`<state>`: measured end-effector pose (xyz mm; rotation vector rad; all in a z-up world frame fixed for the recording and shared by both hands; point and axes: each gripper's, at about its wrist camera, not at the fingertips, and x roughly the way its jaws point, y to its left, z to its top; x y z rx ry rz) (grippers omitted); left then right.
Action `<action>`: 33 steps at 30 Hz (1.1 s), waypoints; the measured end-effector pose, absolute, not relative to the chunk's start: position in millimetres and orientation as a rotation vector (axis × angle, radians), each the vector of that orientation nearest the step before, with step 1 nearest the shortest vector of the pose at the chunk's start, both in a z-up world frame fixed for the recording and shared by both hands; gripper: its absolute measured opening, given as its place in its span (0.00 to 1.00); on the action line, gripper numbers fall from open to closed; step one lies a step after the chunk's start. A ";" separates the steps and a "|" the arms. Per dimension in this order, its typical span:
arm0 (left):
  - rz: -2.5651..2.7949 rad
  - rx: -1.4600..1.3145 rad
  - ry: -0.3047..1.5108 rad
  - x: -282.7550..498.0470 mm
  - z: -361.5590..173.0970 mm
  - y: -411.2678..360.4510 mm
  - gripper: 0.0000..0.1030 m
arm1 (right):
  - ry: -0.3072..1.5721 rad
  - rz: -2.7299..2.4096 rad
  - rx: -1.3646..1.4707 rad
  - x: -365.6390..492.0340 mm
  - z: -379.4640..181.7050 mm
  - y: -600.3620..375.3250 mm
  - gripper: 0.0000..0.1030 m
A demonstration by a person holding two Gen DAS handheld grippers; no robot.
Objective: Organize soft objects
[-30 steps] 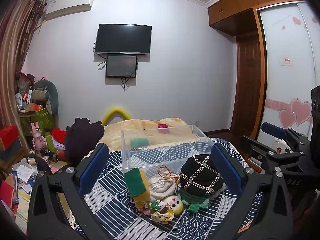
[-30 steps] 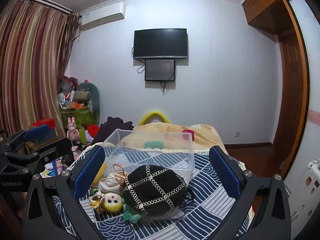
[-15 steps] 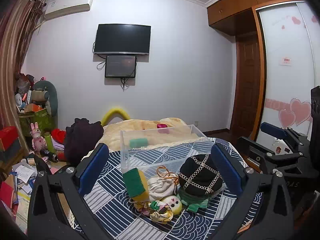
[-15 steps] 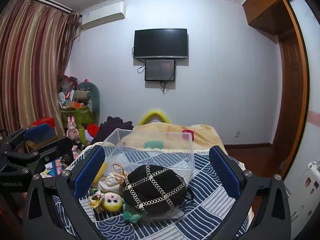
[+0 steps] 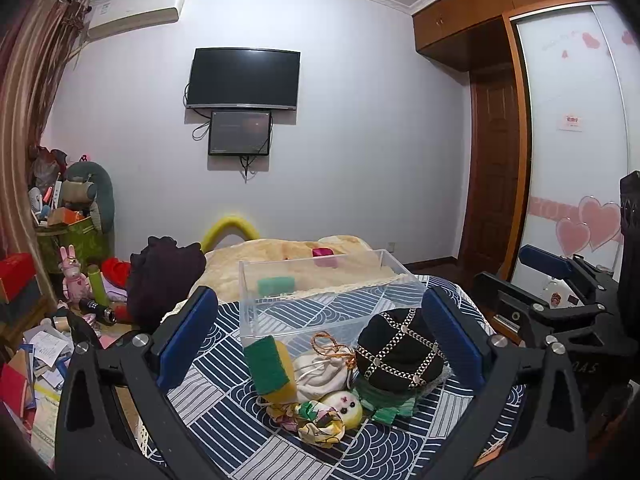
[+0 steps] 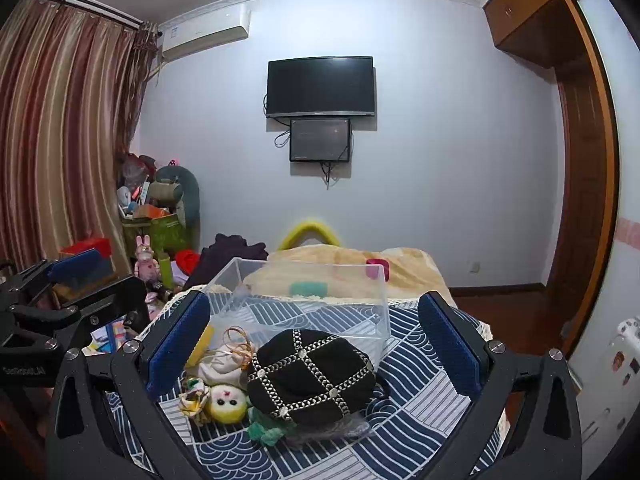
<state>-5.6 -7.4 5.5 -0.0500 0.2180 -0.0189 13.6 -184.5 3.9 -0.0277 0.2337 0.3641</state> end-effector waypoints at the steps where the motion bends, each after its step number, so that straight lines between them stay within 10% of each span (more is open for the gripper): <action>1: -0.019 -0.050 0.218 -5.5 5.6 -7.2 1.00 | 0.234 0.364 -0.027 13.9 3.8 -185.2 1.00; 26: -0.037 -0.088 0.256 7.8 -3.5 3.0 1.00 | 0.316 0.371 0.024 31.9 -7.9 -191.1 1.00; 33: -0.035 -0.136 0.352 34.9 -26.6 21.8 0.84 | 0.408 0.378 0.033 51.6 -32.6 -193.4 0.95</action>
